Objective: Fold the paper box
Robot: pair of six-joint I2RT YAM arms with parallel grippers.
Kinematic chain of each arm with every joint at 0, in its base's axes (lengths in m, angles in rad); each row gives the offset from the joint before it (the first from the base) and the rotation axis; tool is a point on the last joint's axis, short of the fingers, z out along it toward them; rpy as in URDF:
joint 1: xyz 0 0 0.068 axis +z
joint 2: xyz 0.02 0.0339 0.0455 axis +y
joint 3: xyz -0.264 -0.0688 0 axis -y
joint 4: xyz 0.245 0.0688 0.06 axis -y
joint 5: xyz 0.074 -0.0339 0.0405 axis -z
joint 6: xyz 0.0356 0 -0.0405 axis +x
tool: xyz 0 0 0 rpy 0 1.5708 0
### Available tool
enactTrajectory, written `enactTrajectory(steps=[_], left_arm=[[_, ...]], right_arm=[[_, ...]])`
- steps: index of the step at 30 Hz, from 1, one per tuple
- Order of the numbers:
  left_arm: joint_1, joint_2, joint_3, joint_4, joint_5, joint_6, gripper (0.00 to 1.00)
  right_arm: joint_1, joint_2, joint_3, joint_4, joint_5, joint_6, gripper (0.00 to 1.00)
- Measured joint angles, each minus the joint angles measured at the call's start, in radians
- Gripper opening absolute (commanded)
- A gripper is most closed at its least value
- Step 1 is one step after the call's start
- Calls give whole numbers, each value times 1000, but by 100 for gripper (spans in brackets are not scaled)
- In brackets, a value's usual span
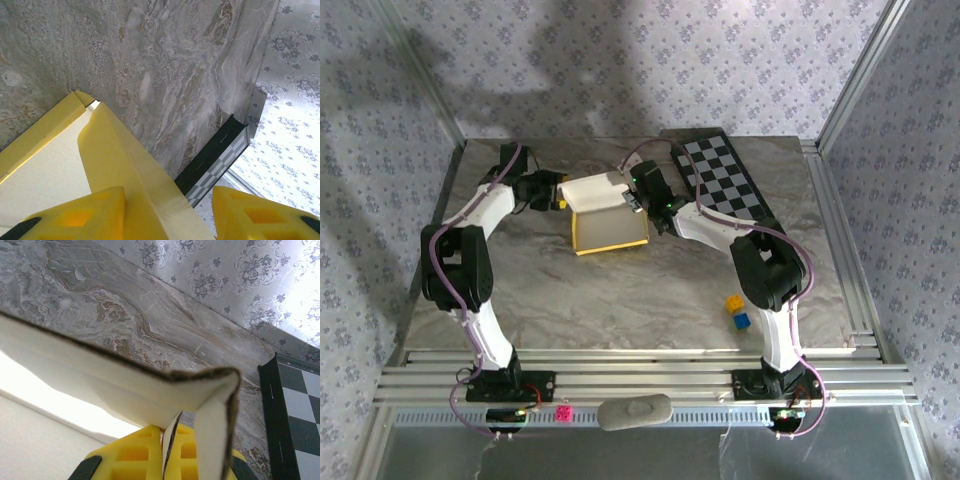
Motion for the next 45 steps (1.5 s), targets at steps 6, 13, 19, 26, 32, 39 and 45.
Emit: enactTrajectory(steps=[6,13,19,26,32,39,45], left_arm=[[-6,-12,-14,18,-22,-45,49],[-26,-12,-15,36,-51,-71,44],[-45,-16,-55,74,-68,-107,37],[-64,-66,-112,92,-108,-150,27],[-72,-68,-113,91,-125,-158,20],[-77,-70,-113,87,-130,-163,6],[-77,-77,-114,77,-140,-163,0]], right_arm=[[0,0,-10,9,0,0,0],[0,0,-18,14,14,4,0],[0,0,-19,14,37,8,0],[6,0,-23,29,55,8,0],[10,0,-43,50,68,8,0],[14,0,-51,61,83,7,0],[19,-7,-52,60,87,8,7]])
